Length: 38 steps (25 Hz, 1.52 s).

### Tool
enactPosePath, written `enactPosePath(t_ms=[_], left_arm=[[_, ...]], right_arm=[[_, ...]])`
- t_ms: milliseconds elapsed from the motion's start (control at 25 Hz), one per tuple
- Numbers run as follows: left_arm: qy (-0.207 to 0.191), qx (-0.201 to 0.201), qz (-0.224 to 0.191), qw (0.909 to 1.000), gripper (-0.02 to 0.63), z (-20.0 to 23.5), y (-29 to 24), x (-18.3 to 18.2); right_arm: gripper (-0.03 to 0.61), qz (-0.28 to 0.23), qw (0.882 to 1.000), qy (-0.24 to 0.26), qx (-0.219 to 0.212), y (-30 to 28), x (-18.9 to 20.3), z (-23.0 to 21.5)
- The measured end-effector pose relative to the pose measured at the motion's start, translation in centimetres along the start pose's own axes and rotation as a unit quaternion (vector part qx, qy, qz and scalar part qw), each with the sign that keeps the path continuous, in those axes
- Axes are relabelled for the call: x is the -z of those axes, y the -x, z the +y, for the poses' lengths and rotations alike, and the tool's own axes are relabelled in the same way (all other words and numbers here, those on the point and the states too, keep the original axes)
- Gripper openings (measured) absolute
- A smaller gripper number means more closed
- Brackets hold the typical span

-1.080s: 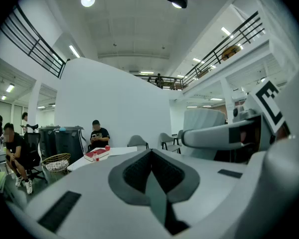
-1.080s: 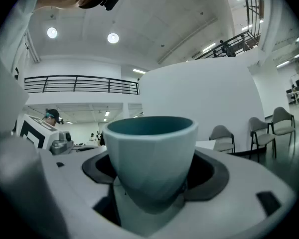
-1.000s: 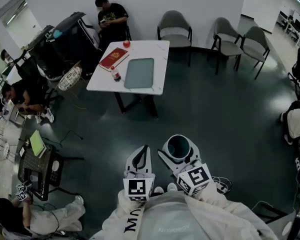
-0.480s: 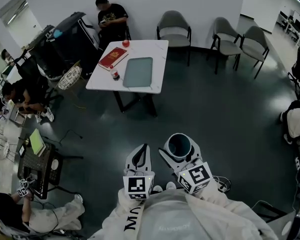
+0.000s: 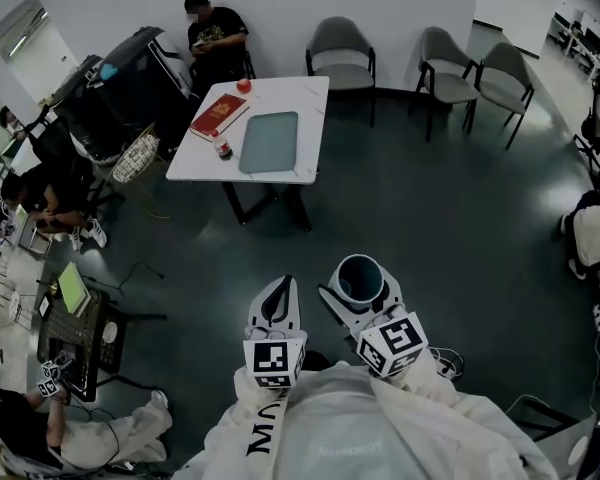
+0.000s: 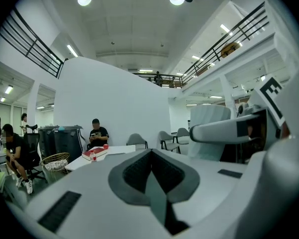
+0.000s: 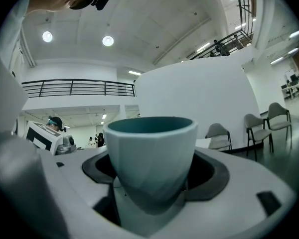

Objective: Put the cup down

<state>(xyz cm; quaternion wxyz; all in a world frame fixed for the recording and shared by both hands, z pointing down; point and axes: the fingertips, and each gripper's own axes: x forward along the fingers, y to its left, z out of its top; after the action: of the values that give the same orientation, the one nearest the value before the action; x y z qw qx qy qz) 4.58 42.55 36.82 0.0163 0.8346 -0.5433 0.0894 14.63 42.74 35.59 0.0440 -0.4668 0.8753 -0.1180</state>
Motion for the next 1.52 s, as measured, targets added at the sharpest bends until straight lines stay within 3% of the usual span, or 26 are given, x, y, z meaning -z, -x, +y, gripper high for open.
enactPosePath(t_ms=[680,1520], left_arm=[[-0.007,0.022,-0.011,0.9997,0.012,2.6,-5.1,0.9],[0.028,0.003,0.029,0.9992,0.011,13.5,-14.1,4.4]], right_arm=[[0.387,0.003,1.000,-0.001,0.017,-4.7,0.7,-2.7],[0.387,0.063,0.998,-0.010,0.002,-18.9,4.1,-4.8]])
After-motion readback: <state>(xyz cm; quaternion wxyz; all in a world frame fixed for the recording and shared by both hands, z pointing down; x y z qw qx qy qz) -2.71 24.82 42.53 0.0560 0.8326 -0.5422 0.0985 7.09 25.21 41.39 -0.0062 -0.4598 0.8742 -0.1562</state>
